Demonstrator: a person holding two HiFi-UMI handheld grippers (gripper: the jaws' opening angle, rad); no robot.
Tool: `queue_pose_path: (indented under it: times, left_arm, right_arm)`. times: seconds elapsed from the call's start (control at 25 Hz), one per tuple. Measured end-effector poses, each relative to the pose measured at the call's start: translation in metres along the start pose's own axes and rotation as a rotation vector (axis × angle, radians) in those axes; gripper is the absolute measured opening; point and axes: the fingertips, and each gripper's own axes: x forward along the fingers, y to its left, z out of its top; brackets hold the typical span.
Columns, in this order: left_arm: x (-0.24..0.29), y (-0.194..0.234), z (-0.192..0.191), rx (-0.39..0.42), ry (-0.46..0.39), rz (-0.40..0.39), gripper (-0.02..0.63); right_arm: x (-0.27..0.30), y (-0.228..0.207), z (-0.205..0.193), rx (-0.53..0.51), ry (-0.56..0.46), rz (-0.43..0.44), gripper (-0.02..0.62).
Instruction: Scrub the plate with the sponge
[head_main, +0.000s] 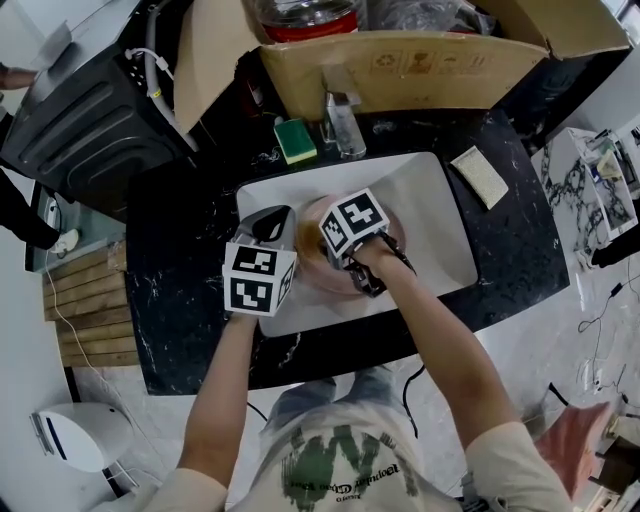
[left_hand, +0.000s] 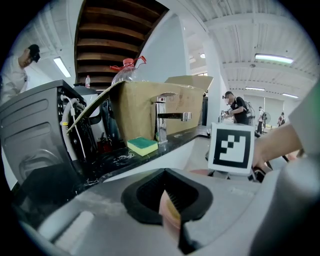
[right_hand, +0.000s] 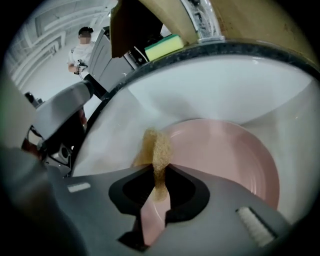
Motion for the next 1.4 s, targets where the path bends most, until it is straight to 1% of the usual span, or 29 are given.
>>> queue_pose_path:
  times: [0.12, 0.44, 1.04, 1.4]
  left_arm:
    - [0.000, 0.000, 0.000, 0.001, -0.001, 0.000, 0.005]
    - [0.000, 0.000, 0.000, 0.005, -0.001, 0.003, 0.005]
    - [0.001, 0.000, -0.001, -0.004, 0.003, 0.006, 0.005]
    - [0.003, -0.003, -0.003, -0.014, 0.013, 0.029, 0.005]
  right_arm:
    - [0.008, 0.000, -0.005, -0.021, 0.030, -0.019, 0.063]
    - [0.013, -0.008, -0.010, -0.047, 0.057, -0.073, 0.064]
    - [-0.001, -0.033, -0.016, -0.071, 0.074, -0.147, 0.066]
    - [-0.008, -0.043, -0.019, -0.092, 0.074, -0.157, 0.066]
